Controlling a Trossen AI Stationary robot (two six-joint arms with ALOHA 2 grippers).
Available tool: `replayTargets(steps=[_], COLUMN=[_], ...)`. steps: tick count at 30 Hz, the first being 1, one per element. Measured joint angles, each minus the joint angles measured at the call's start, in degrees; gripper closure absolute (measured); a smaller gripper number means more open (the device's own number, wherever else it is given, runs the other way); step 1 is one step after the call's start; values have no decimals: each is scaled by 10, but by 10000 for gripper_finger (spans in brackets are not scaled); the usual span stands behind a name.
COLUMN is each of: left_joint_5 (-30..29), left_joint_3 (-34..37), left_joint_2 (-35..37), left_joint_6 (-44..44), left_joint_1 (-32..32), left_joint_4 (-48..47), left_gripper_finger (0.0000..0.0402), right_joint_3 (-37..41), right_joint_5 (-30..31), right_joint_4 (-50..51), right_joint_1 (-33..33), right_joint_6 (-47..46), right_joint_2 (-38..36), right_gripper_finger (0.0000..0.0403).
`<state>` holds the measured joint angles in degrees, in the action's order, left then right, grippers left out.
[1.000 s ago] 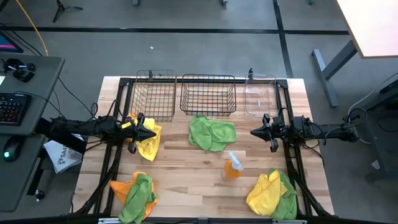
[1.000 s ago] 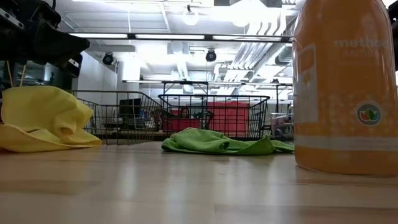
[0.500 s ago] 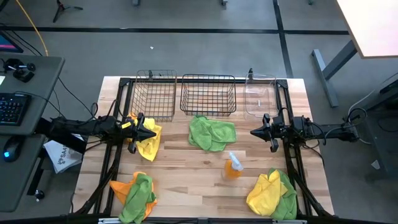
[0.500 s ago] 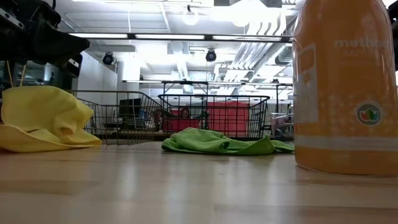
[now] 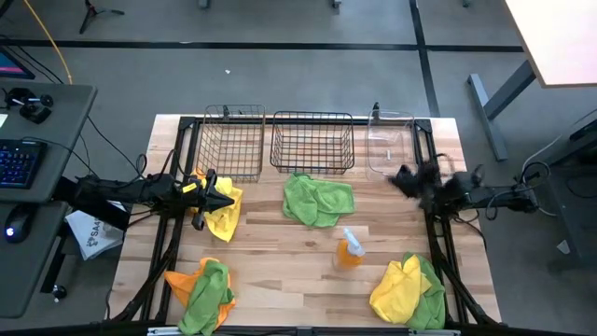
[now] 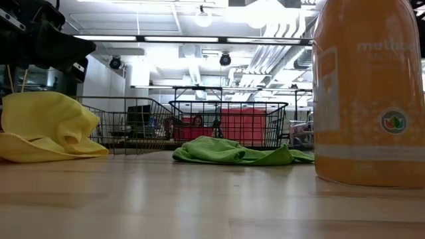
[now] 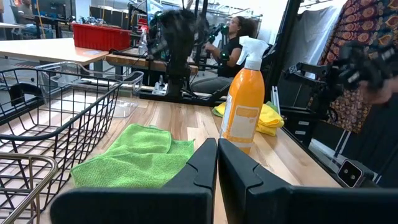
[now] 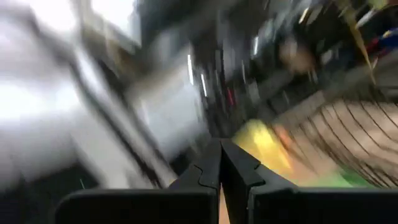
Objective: Sort microfiber towel by color & place in baskets
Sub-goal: Put the bottom yellow microfiber towel into the transparent bin
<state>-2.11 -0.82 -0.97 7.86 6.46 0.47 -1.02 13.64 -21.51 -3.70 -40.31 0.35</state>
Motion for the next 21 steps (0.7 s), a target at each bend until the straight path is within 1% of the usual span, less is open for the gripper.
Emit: replayTargets(steps=[1, 2, 4, 5, 6, 7, 9, 11, 14, 16, 17, 19, 21], left_joint_5=[0, 0, 0, 0, 0, 0, 0, 0, 0, 0, 0, 0, 0], left_joint_3=[0, 0, 0, 0, 0, 0, 0, 0, 0, 0, 0, 0, 0], left_joint_2=[0, 0, 0, 0, 0, 0, 0, 0, 0, 0, 0, 0, 0], left_joint_6=[0, 0, 0, 0, 0, 0, 0, 0, 0, 0, 0, 0, 0], left_joint_1=[0, 0, 0, 0, 0, 0, 0, 0, 0, 0, 0, 0, 0], left_joint_4=[0, 0, 0, 0, 0, 0, 0, 0, 0, 0, 0, 0, 0], left_gripper_finger=[398, 398, 398, 398, 398, 398, 398, 398, 398, 398, 398, 398, 398], right_joint_3=[0, 0, -3, -16, -35, -64, -139, -236, -391, -480, -516, -569, -598], right_joint_5=[16, 10, -52, -88, -121, -139, -142, -131, -122, -122, -125, -150, -204], right_joint_4=[-37, -76, -155, -173, -173, -150, -52, 113, 389, 561, 630, 738, 803], right_joint_1=[1, 1, -4, -10, -21, -36, -70, -101, -142, -174, -191, -229, -272], right_joint_6=[-10, -12, -43, -61, -73, -77, -63, -46, -75, -124, -158, -239, -316], right_joint_2=[2, 7, 29, 46, 66, 92, 153, 228, 350, 436, 476, 552, 616], right_gripper_finger=[402, 402, 402, 402, 402, 402, 401, 396, 378, 359, 348, 323, 296])
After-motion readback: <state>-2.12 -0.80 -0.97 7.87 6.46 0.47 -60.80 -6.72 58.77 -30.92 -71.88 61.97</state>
